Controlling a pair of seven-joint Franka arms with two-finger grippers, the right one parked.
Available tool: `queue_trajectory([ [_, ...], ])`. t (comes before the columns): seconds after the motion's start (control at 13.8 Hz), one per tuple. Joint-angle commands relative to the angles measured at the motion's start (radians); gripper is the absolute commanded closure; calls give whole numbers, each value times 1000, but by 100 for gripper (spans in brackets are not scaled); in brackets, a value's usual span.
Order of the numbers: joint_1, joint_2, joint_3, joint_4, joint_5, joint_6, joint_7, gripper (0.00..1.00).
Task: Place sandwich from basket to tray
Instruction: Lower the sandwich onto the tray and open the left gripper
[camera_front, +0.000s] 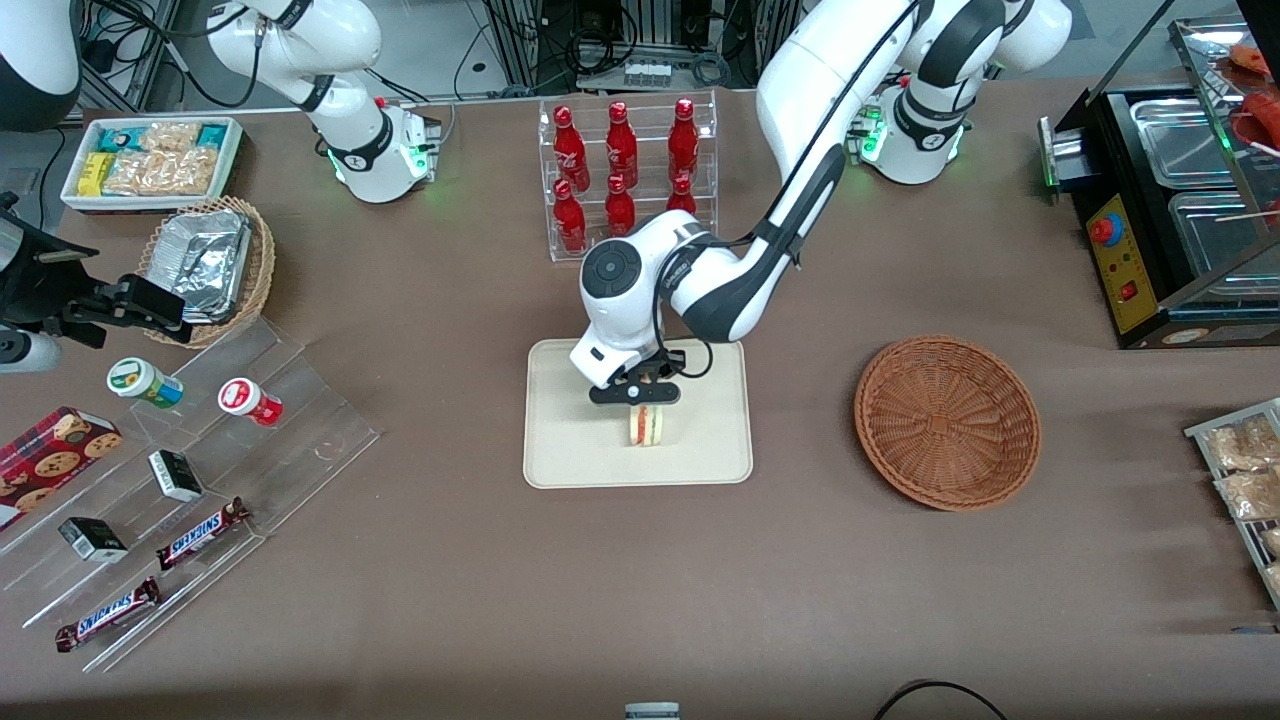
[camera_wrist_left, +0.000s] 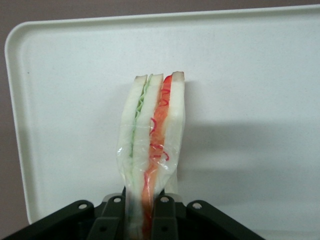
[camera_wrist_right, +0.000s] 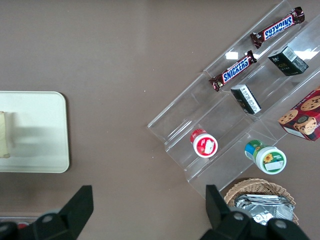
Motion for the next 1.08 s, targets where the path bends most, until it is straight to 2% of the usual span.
queue_trajectory([
  [0.0,-17,24,16,38,15,-2,-26,99],
  [0.07,-17,23,16,37,15,-2,-26,68],
  [0.14,-17,23,16,37,16,-2,-26,25],
  [0.22,-17,21,17,37,18,-2,-25,1],
  [0.51,-1,-66,24,38,13,-72,-26,1],
  [1.01,241,-406,31,25,6,-459,7,1],
])
